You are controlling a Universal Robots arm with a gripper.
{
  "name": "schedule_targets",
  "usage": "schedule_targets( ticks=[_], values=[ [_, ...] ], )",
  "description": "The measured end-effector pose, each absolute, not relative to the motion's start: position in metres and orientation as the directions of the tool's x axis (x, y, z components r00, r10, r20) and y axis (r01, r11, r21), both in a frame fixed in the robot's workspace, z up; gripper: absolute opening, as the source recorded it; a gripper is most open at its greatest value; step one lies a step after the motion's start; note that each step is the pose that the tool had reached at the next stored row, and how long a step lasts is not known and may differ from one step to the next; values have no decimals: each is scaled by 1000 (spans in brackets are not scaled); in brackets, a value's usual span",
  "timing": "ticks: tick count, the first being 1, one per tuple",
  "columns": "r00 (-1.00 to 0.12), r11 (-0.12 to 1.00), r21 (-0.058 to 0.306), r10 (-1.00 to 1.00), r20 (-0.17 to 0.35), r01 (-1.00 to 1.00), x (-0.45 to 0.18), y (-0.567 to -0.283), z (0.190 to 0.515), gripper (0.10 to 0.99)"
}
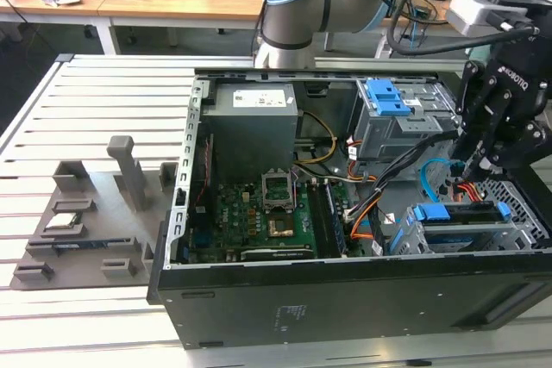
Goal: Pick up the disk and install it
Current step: 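Insert the second disk wire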
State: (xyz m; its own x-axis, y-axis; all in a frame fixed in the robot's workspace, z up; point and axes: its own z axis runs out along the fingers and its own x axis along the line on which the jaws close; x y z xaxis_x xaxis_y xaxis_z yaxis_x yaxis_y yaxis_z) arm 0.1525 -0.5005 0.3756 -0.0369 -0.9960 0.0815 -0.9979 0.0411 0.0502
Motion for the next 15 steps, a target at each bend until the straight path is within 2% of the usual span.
schedule_targets(
  ticks=[9, 10, 11, 12, 13, 14, 15],
  values=[
    [-26, 30, 50, -996, 82, -998, 146, -501, 373, 404],
    [-26, 30, 50, -996, 82, -998, 146, -501, 373, 341],
    [-25, 30, 50, -996, 82, -998, 146, -501, 373, 341],
    [-25, 30, 50, -996, 82, -998, 146, -501, 373, 216],
    [-25, 29, 50, -996, 82, -998, 146, -501, 373, 216],
    [-25, 29, 50, -996, 82, -998, 146, -501, 373, 161],
    [-25, 29, 50, -996, 82, -998, 146, -501, 373, 161]
  ],
)
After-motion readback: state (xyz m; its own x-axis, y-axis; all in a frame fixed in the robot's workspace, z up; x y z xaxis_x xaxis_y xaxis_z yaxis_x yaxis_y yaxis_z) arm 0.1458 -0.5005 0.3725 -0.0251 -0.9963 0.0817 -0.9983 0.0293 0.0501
